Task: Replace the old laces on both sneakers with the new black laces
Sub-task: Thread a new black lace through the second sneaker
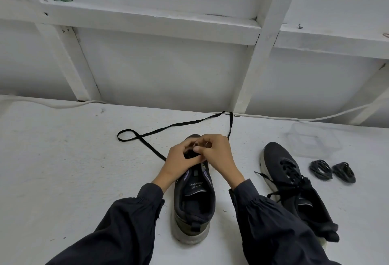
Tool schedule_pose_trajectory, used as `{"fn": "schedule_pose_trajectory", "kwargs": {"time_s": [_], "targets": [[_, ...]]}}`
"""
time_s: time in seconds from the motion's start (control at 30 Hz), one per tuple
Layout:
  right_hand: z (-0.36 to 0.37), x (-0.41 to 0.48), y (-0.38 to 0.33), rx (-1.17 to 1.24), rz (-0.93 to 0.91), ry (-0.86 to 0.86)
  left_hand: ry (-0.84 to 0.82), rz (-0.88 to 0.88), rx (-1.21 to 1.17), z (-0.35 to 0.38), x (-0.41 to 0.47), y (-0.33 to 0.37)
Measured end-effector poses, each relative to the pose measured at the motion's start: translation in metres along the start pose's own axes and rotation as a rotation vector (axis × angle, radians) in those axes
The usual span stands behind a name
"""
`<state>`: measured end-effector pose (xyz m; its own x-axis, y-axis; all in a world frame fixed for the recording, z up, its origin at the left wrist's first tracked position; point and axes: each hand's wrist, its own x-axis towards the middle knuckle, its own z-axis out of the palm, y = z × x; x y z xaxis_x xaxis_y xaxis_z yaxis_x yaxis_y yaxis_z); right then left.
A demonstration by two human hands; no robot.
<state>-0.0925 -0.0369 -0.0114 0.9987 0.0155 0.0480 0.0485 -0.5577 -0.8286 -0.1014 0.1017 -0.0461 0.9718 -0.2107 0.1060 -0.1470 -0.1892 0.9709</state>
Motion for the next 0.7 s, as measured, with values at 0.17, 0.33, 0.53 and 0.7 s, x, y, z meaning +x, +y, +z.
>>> {"fn": "schedule_pose_trajectory", "kwargs": {"time_s": [0.17, 0.33, 0.53, 0.7], "targets": [[-0.010, 0.007, -0.010, 0.094, -0.013, -0.002, 0.032, -0.033, 0.099, 0.003, 0.001, -0.001], [-0.028, 0.021, -0.039, 0.290, -0.037, -0.003, 0.027, -0.052, 0.087, 0.005, 0.001, -0.003], [-0.054, 0.047, -0.090, 0.509, -0.114, -0.018, 0.023, -0.066, 0.008, 0.004, 0.000, -0.003], [-0.066, 0.071, -0.105, 0.763, -0.120, 0.060, 0.041, -0.098, 0.003, 0.005, 0.000, -0.002]]}}
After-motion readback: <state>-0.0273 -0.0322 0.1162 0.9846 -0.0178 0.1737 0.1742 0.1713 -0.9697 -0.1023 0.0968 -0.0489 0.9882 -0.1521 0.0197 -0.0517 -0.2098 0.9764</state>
